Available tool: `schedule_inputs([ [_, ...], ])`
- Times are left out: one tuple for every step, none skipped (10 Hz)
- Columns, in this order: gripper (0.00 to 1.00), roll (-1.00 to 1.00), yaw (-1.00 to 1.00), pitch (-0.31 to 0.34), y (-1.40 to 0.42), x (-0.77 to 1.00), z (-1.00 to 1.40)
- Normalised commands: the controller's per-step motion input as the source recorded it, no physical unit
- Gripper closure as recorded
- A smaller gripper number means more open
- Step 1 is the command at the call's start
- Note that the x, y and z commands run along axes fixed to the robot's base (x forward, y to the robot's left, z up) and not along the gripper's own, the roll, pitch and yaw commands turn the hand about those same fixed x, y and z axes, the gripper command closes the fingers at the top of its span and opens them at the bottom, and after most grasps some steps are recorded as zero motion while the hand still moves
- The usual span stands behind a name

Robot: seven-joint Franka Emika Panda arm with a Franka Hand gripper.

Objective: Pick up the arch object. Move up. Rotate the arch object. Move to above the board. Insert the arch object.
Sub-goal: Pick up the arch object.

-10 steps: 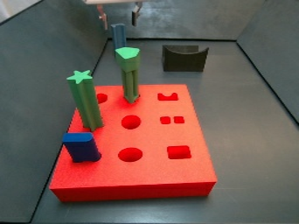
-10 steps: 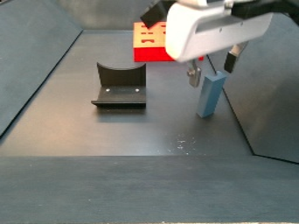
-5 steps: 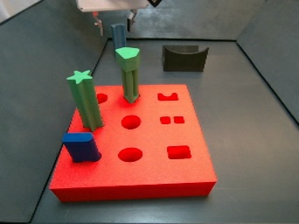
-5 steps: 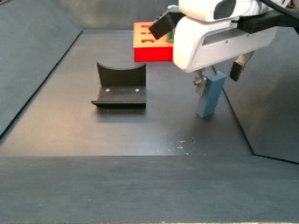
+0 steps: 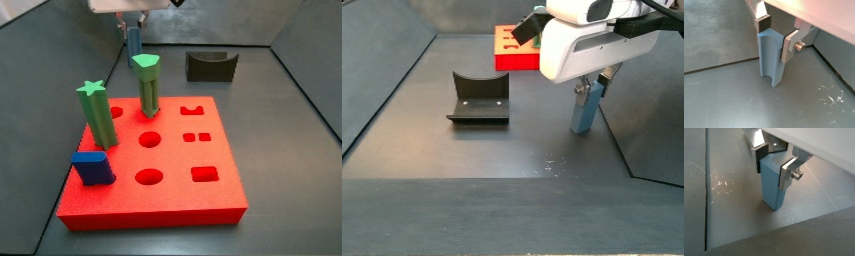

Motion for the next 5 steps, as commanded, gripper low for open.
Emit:
schedule_inputs([
  [1.00, 0.00, 0.00, 0.000, 0.00, 0.00, 0.00],
  [1.00, 0.00, 0.00, 0.000, 0.00, 0.00, 0.00],
  [1.00, 0.00, 0.00, 0.000, 0.00, 0.00, 0.00],
  [1.00, 0.00, 0.00, 0.000, 0.00, 0.00, 0.00],
  [1.00, 0.00, 0.00, 0.000, 0.00, 0.00, 0.00],
])
